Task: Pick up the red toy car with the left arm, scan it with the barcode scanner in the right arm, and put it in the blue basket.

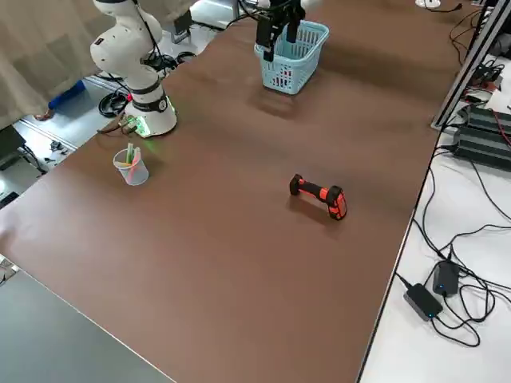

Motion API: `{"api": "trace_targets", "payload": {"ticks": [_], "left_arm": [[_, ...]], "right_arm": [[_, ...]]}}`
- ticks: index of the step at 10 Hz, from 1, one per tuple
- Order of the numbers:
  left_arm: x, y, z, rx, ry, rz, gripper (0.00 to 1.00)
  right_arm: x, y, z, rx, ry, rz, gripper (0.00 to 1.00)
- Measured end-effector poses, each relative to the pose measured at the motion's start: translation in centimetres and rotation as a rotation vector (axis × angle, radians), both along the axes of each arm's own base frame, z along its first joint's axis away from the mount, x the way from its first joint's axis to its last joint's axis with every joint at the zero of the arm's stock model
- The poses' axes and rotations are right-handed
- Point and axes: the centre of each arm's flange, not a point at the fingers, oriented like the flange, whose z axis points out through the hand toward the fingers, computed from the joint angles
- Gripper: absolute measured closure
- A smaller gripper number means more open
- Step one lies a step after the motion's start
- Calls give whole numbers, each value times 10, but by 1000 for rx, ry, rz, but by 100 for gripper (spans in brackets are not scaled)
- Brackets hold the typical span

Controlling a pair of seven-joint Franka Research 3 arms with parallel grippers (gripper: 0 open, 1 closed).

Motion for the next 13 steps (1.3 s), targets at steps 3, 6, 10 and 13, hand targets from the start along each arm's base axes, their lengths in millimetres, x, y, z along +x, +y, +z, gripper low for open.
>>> {"api": "trace_targets", "payload": {"ticks": [3, 6, 10, 13], "left_arm": [[4, -1, -4, 11, -7, -3, 0], [6, -1, -7, 7, 1, 20, 0], [5, -4, -8, 6, 8, 59, 0], [5, -5, -9, 7, 10, 60, 0]], "right_arm": [[-5, -1, 5, 6, -8, -3, 0], [-4, 1, 5, 7, -7, 1, 0], [-4, 1, 5, 8, -8, 1, 0], [-4, 2, 5, 9, -9, 3, 0]]}}
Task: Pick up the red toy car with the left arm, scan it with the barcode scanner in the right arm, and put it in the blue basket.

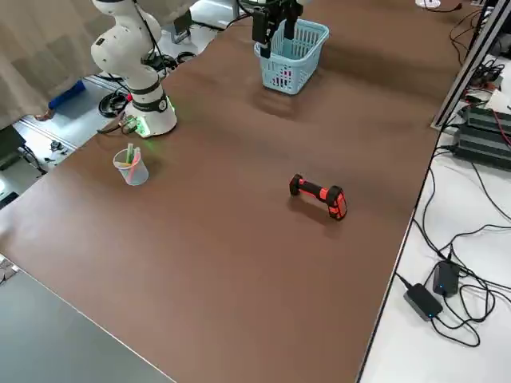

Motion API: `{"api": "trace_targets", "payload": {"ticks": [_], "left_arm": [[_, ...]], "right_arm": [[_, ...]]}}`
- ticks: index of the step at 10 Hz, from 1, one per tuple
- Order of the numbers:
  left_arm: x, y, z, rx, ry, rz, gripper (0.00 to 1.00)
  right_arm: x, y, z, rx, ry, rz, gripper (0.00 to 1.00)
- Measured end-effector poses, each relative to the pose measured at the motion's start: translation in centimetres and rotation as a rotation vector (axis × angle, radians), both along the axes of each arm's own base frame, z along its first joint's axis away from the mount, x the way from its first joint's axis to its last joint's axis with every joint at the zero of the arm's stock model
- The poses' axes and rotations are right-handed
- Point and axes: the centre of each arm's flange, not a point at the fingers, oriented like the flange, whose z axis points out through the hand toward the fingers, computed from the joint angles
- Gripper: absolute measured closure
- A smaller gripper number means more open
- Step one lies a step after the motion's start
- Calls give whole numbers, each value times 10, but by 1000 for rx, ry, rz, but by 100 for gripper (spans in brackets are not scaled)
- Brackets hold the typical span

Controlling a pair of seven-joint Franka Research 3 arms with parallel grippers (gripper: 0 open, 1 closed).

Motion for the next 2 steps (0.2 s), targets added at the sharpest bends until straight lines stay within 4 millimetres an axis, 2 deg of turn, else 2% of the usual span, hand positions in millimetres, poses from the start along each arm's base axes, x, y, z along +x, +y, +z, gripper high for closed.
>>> {"api": "trace_targets", "payload": {"ticks": [2], "left_arm": [[0, -1, 0, 0, 1, 3, 0]], "right_arm": [[0, 3, 0, 1, -1, 5, 0]]}}
